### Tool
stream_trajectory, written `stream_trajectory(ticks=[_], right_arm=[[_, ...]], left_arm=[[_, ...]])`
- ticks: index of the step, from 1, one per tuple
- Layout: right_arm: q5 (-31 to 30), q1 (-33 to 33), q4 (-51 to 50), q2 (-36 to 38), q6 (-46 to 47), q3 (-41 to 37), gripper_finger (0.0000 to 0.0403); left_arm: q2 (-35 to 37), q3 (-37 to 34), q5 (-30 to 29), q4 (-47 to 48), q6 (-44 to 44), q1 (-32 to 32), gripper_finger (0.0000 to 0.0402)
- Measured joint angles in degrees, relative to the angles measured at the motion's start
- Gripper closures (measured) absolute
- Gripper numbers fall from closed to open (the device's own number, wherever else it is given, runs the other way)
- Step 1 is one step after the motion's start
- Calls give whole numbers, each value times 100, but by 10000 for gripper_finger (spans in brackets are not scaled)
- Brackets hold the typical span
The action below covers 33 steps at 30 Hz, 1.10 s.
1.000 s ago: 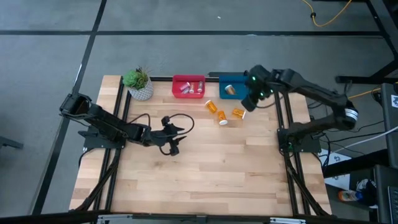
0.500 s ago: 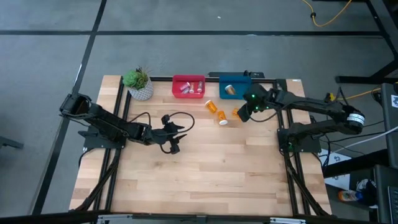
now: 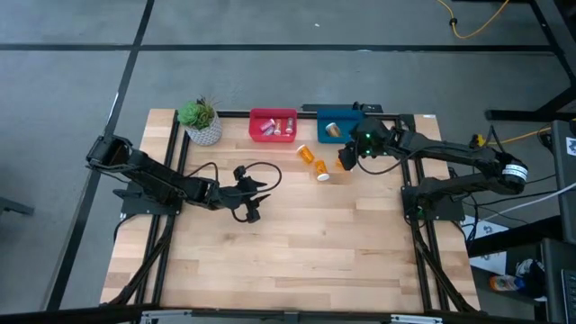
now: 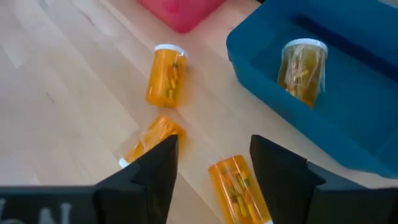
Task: Pick and place medicine bottles into bin by pill shape (circle, oval)
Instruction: Put the orange pill bottle into the blue bin
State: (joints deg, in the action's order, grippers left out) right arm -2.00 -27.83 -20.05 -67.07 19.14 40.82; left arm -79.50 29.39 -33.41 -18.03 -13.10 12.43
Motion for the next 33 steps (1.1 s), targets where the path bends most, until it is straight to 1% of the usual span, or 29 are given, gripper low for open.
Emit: stream_trajectory(ticks=[5, 7, 11, 13, 16, 22, 25, 29, 33], right_arm=[[-28, 2, 75, 0, -12, 0, 156], [-174, 2, 67, 0, 5, 0, 137], [-291, 0, 61, 0, -7, 0, 117], [-261, 0, 59, 0, 23, 0, 115], [-26, 0, -12, 0, 31, 0, 114], [6, -2, -609, -2, 13, 0, 114], [-117, -4, -963, -2, 9, 0, 114], [-510, -7, -1230, -2, 2, 0, 114], [-452, 20, -1206, -36, -364, 0, 115]], left_arm=[[1, 0, 2, 1, 20, 0, 239], [2, 0, 2, -1, 20, 0, 239], [1, 0, 2, 1, 20, -4, 239], [2, 0, 4, 1, 20, -4, 239], [2, 0, 2, 1, 20, -4, 239], [1, 0, 4, 3, 20, -4, 239], [2, 1, 2, 3, 22, -4, 239], [1, 0, 3, 3, 21, -4, 239], [2, 0, 3, 3, 21, -4, 239]])
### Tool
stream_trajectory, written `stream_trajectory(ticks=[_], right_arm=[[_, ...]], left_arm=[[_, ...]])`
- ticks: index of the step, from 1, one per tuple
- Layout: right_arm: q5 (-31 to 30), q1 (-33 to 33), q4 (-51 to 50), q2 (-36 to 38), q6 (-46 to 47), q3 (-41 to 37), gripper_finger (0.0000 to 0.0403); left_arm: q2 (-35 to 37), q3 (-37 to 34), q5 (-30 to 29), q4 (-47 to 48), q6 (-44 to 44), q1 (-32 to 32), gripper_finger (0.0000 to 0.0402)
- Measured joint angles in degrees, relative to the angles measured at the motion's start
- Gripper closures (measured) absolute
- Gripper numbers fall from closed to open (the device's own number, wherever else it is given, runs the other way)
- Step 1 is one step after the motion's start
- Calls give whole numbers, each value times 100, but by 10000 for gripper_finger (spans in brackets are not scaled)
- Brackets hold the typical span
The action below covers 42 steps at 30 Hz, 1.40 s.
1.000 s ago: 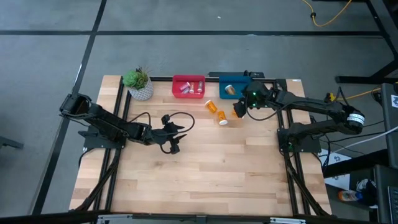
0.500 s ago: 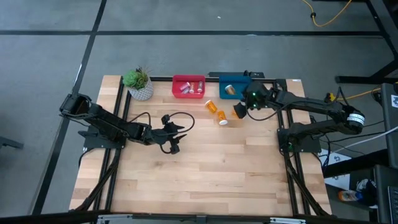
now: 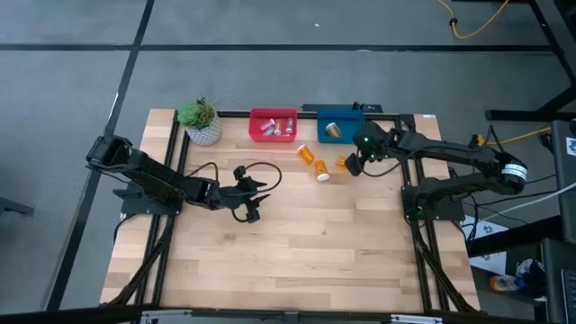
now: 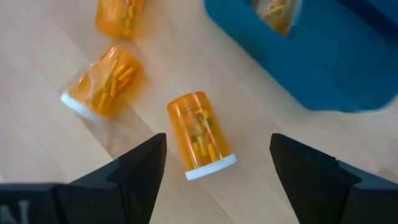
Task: Pick and place medicine bottles into bin by pill shape (circle, oval)
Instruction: Put the orange pill bottle into the blue bin
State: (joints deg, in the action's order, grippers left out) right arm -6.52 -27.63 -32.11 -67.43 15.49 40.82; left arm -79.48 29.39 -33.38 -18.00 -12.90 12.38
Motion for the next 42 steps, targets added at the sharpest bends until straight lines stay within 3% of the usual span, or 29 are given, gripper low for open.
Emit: stream_trajectory(ticks=[10, 16, 25, 29, 37, 42], right_arm=[[-183, 61, 261, -1081, -369, 0, 122], [231, 81, 430, -1565, -656, 0, 122], [13, 85, 722, -1972, -102, 0, 124], [10, 84, 749, -1975, 194, 0, 145], [55, 83, 721, -1975, 525, 32, 224], [254, 124, 352, -1975, 383, 539, 234]], left_arm=[[-1, 0, 1, 0, 1, 0, 239], [0, 0, 0, 0, 1, 0, 239], [0, 0, -1, 0, 6, 0, 239], [0, 0, -1, 2, 6, 0, 239], [0, 0, -1, 2, 6, 0, 239], [-2, 0, -1, 2, 4, 0, 239]])
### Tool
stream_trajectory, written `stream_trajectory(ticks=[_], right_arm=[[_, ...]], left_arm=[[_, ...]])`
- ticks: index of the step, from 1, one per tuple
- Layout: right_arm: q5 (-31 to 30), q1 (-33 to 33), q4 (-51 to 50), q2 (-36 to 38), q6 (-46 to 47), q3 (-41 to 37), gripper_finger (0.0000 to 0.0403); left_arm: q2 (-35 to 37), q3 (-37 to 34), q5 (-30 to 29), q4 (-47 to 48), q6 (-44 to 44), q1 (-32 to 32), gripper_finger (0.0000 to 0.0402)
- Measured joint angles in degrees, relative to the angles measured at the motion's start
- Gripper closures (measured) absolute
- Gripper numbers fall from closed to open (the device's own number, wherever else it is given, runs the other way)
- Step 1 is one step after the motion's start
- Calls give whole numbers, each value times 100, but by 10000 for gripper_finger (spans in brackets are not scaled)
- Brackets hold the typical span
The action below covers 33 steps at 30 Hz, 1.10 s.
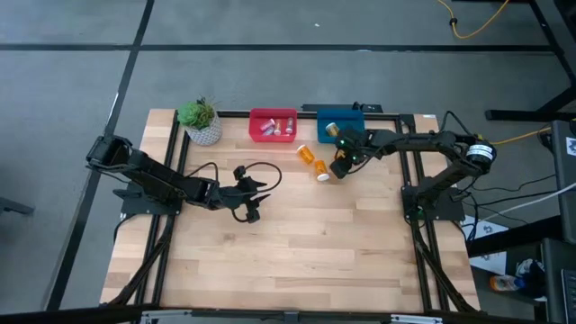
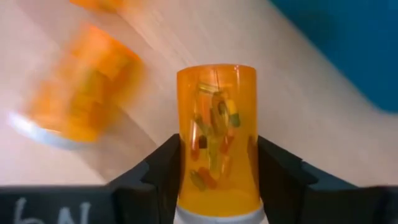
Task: Pick and place medicine bottles into bin by pill shape (circle, oval)
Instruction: Put the orange pill bottle into the blue bin
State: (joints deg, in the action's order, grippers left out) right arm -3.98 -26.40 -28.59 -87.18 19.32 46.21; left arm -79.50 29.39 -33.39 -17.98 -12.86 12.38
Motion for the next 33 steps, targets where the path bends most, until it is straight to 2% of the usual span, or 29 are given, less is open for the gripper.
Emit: stream_trajectory(ticks=[3, 5, 12, 21, 29, 33], right_arm=[[52, 26, -320, 0, -295, 521, 228], [-136, 26, -436, 0, -528, 909, 227], [-1738, -231, -646, 9, -906, 2001, 227], [-1798, -766, -757, 5, -589, 2185, 215], [-1787, -1051, -775, 5, -611, 2185, 136], [-1775, -1090, -775, 5, -577, 2185, 112]], left_arm=[[1, 0, 0, 2, 1, 0, 239], [2, 0, 0, 3, 0, 0, 239], [1, 0, 0, 26, 0, 1, 239], [2, 0, 1, 207, -2, 2, 239], [0, 0, 2, 207, -32, 0, 239], [1, 0, 0, 207, -40, 1, 239]])
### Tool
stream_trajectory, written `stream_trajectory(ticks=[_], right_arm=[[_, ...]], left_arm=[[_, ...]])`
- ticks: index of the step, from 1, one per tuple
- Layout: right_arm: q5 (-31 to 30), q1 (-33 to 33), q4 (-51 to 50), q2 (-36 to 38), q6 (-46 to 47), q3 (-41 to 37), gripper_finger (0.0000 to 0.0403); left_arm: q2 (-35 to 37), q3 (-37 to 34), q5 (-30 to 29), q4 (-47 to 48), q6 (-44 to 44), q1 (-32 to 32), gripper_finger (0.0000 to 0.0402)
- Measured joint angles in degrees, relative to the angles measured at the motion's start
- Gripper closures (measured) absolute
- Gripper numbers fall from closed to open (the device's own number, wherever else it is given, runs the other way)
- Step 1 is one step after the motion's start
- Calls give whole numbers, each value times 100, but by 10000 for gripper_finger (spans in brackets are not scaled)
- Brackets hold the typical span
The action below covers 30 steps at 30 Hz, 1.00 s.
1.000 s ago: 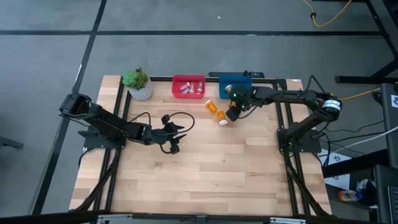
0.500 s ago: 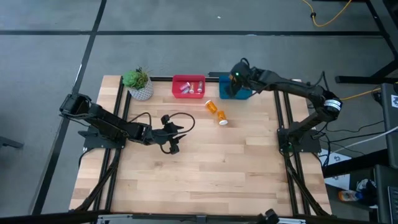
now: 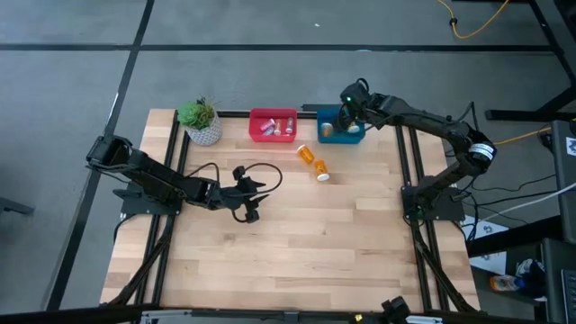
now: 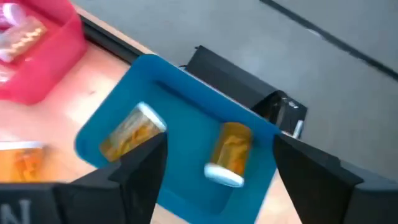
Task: Pick and place medicine bottles into bin by pill shape (circle, oval)
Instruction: Put the orange pill bottle into the blue bin
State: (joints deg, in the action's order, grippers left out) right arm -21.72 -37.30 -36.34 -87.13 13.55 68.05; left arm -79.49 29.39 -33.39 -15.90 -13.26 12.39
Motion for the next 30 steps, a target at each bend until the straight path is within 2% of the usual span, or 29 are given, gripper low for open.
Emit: stream_trajectory(ticks=[3, 8, 11, 17, 20, 24, 30], right_arm=[[457, 18, 74, 0, 3, 0, 109], [1905, 288, 388, 0, -188, 0, 108], [2295, 555, 397, 0, -194, -5, 108], [2329, 1151, 1127, -5, -151, -495, 108], [2295, 1388, 1670, -59, 91, -831, 108], [2252, 1611, 1900, -312, 403, -1089, 108], [1283, 2008, 1301, -737, 1399, -1152, 108]], left_arm=[[0, 0, 0, 0, -3, -1, 239], [-1, 0, 0, 0, -4, 0, 239], [1, 0, 0, 0, -6, 0, 239], [0, 0, 0, 0, -6, 0, 239], [-1, 0, 0, 0, -6, -1, 239], [0, 0, 0, -2, -8, 1, 239], [0, 0, 2, 0, -8, 1, 239]])
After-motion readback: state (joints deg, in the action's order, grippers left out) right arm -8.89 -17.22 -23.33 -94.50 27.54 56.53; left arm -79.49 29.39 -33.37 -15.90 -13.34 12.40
